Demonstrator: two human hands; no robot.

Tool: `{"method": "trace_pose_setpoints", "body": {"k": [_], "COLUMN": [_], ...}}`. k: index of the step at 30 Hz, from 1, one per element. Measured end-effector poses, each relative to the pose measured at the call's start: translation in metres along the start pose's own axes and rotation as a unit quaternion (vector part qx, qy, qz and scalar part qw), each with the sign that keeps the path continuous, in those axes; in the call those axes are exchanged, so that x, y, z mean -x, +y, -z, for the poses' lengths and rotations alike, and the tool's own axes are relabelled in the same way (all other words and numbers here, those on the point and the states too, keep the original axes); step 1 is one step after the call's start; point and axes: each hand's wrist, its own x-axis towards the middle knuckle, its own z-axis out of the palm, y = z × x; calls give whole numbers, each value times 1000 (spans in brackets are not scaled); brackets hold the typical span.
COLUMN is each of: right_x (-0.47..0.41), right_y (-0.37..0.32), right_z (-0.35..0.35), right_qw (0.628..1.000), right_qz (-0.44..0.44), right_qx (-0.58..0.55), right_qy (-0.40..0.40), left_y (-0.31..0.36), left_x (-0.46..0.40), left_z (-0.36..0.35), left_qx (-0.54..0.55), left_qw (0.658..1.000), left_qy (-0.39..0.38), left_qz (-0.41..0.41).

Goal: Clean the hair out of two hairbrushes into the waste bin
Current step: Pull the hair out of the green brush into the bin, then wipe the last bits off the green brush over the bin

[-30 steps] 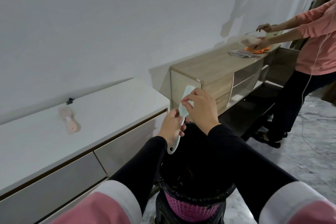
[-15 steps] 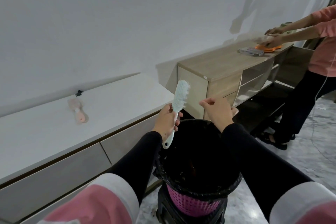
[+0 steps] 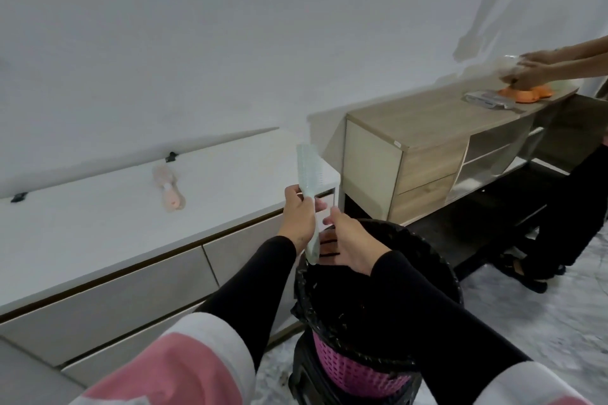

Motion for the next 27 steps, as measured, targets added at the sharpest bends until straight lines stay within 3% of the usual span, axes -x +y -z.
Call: {"method": "trace_pose_setpoints", "body": {"k": [3, 12, 17, 27], "right_x": [-14, -57, -86, -160], "right_y": [-3, -17, -16, -6], "right_z": [-33, -148, -226, -365], "right_qw": [998, 992, 984, 958], "right_qz": [-13, 42, 45, 115], "right_qx": [-47, 104, 134, 240], "right_qy": [-32, -65, -107, -109], "left_y": [-6, -8, -16, -95], "left_x": [-11, -34, -49, -99], "left_z": [27, 154, 240, 400], "left_qx": [-18, -57, -108, -318], "left_qw": [999, 990, 980, 927], "left_qy": [49, 127, 163, 179], "left_qz": [7, -10, -18, 88]}}
